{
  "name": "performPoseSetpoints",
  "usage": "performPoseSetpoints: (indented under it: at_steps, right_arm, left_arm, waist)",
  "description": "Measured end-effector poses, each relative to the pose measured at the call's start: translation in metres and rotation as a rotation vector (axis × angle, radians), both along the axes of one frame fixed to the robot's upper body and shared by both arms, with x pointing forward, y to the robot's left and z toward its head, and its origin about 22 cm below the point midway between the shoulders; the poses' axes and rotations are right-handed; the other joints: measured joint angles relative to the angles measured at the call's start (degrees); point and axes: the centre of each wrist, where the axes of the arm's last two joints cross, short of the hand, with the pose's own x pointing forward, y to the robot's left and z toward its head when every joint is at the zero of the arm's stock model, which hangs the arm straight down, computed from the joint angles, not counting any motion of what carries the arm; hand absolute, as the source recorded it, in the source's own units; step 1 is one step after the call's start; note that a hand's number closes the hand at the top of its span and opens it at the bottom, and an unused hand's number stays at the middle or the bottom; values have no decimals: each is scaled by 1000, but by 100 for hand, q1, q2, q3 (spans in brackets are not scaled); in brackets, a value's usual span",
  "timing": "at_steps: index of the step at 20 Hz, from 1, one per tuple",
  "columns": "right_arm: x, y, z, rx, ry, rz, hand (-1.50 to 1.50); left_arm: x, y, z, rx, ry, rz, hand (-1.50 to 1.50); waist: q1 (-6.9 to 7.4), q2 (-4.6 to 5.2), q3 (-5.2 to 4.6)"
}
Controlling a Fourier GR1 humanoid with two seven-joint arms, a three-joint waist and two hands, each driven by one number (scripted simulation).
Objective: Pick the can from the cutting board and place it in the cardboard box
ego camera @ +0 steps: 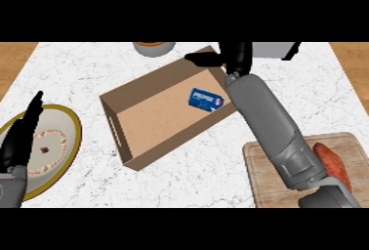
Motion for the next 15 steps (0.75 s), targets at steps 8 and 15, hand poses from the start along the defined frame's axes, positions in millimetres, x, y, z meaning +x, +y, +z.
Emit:
performPoseSetpoints:
  at_steps: [8, 15]
  right_arm:
    - [-26, -89, -12, 22, 2, -50, -150]
    - [-78, -171, -13, -16, 37, -38, -150]
  left_arm:
    - [-15, 12, -5, 7, 16, 35, 0]
    - [-22, 11, -8, 4, 10, 34, 0]
  waist:
    - [-200, -64, -4]
    - [-201, -55, -4]
